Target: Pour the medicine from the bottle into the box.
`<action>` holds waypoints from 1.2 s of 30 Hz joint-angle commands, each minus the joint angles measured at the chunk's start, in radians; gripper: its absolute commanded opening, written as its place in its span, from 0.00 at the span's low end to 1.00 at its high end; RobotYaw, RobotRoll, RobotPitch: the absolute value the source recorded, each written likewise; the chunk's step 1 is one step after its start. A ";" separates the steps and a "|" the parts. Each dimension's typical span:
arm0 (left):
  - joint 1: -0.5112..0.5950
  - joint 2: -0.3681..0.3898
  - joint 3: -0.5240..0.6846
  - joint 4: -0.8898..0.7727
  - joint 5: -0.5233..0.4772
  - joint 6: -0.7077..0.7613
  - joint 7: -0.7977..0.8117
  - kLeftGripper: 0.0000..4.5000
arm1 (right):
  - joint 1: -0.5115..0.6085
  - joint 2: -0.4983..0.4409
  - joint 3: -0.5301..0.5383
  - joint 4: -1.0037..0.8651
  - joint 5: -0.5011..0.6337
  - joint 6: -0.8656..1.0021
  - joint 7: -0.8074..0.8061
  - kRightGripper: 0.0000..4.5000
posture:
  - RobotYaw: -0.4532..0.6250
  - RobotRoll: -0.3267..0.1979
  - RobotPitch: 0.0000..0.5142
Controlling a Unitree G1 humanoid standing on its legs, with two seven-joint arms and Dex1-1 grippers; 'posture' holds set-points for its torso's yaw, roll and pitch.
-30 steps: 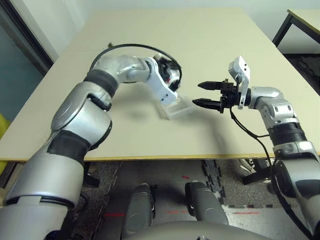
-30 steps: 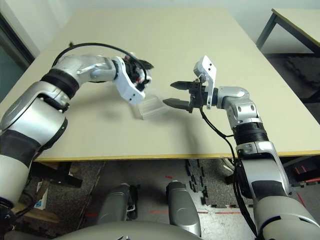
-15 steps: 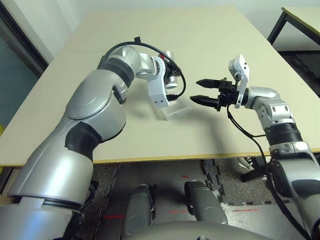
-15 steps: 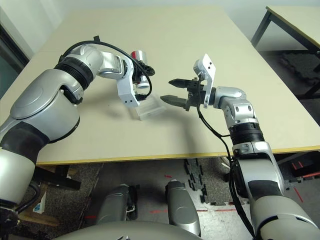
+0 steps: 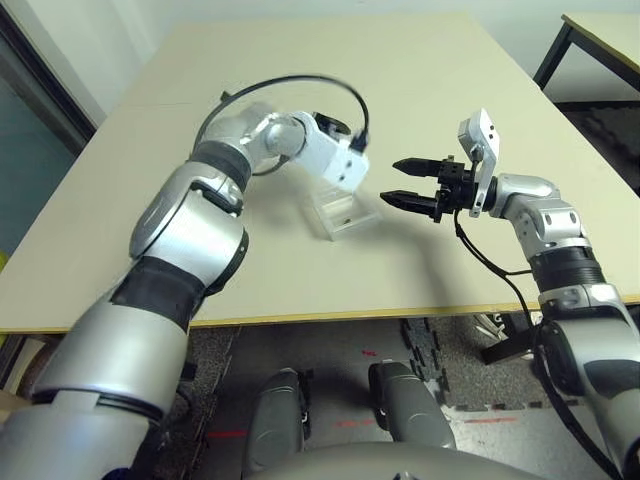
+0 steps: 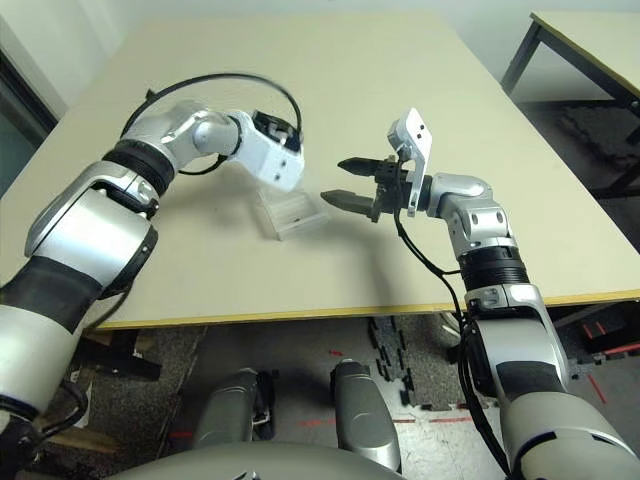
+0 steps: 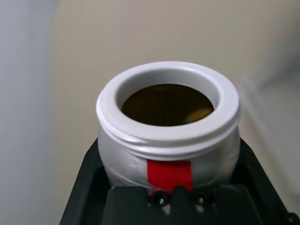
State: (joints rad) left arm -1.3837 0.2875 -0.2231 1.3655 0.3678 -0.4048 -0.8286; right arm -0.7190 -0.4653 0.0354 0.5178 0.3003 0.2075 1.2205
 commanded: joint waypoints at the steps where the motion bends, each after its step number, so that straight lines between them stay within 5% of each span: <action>1: 0.045 0.007 0.141 -0.043 -0.162 0.155 -0.039 0.59 | 0.003 -0.022 0.022 0.013 -0.029 -0.033 0.030 1.00 | 0.22 0.62 0.14; 9: 0.148 0.044 0.379 -0.116 -0.386 0.396 0.087 0.59 | 0.006 -0.033 0.042 0.015 -0.057 -0.058 0.059 1.00 | 0.23 0.62 0.15; 16: 0.250 0.064 0.487 -0.194 -0.499 0.466 0.180 0.59 | 0.006 -0.028 0.048 0.029 -0.069 -0.073 0.066 1.00 | 0.23 0.62 0.15; 36: 0.376 0.044 0.534 -0.213 -0.574 0.392 0.253 0.59 | 0.002 -0.019 0.044 0.048 -0.078 -0.085 0.070 1.00 | 0.24 0.62 0.16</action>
State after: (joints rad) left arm -1.0256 0.3326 0.3072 1.1460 -0.1955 -0.0018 -0.5846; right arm -0.7191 -0.4876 0.0726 0.5564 0.2245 0.1289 1.2865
